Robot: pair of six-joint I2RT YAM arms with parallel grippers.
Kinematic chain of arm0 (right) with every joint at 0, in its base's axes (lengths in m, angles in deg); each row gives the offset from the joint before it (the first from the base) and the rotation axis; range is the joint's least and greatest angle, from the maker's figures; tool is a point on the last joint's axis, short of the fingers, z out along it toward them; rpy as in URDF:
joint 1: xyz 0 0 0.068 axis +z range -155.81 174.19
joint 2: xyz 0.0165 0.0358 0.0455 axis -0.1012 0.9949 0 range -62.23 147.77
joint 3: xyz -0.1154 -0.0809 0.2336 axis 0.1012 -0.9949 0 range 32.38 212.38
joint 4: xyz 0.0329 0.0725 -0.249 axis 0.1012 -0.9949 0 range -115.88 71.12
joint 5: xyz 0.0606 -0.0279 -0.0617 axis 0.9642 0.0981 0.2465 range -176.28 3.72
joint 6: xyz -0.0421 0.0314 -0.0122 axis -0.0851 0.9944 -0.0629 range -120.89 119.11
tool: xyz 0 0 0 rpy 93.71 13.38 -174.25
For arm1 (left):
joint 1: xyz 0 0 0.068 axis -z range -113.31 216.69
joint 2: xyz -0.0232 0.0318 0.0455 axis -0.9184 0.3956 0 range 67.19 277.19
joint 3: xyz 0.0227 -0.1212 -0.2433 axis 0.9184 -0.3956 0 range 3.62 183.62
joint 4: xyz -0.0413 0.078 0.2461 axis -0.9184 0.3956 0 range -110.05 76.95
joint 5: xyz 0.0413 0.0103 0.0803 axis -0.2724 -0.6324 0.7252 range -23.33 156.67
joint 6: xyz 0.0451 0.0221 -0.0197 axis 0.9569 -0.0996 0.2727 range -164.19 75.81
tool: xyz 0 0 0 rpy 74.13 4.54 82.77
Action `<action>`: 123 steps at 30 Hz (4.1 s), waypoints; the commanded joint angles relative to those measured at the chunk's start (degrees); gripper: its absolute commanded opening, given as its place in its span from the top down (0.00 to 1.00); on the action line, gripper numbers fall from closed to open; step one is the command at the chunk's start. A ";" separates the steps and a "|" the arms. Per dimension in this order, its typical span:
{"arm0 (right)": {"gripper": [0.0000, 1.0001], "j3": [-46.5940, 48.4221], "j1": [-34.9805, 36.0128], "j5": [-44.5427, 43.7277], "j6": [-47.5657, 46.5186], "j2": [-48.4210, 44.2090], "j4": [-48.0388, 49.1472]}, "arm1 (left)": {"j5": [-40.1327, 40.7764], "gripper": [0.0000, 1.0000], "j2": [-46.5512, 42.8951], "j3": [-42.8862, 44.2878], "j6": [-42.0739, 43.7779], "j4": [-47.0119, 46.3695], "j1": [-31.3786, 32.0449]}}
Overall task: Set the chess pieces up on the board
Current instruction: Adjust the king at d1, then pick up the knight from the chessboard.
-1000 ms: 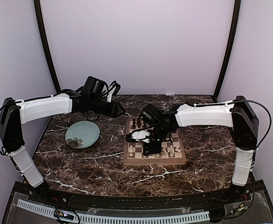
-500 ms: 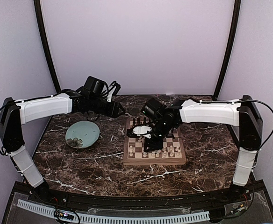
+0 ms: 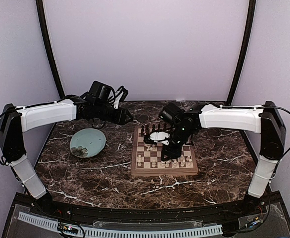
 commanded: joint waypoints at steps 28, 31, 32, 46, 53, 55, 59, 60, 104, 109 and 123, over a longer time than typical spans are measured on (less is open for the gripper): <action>0.87 2.39 -0.19 5.01 -0.44 2.34 -1.66 | -0.36 0.55 -2.79 1.64 0.72 0.75 -0.25; 0.86 2.31 -0.19 4.52 -0.17 2.32 -1.09 | -0.28 0.55 -2.79 1.64 0.72 0.75 -0.24; 0.86 2.28 -0.19 4.28 -0.02 2.33 -0.84 | -0.40 0.55 -2.76 1.64 0.72 0.75 -0.24; 0.84 2.60 -0.10 3.14 0.22 2.72 -0.31 | -0.41 0.55 -2.65 1.64 0.65 0.59 -0.28; 0.73 2.84 -0.09 4.97 0.27 1.67 -1.33 | -0.54 0.55 -2.51 1.64 0.67 0.74 -0.24; 0.71 3.76 -0.22 5.19 0.31 0.95 -1.95 | -0.78 0.55 -2.44 1.64 0.64 0.69 -0.24; 0.69 6.19 -1.64 7.17 0.39 -0.51 -3.90 | -2.20 0.55 -1.65 1.71 0.50 0.73 -0.24; 0.69 6.58 -2.50 7.88 0.38 -1.14 -4.27 | -3.30 0.55 -1.09 1.76 0.48 0.75 -0.24; 0.65 -25.00 -31.20 23.54 3.72 -25.81 17.90 | 9.55 0.68 25.83 22.39 -3.13 12.88 10.69; 0.65 -25.03 -31.28 23.79 3.82 -25.63 17.72 | 9.28 0.74 26.65 23.22 -3.60 13.02 10.66; 0.65 -25.12 -31.26 24.23 3.72 -25.38 17.57 | 9.60 0.75 27.86 24.64 -4.42 13.77 9.95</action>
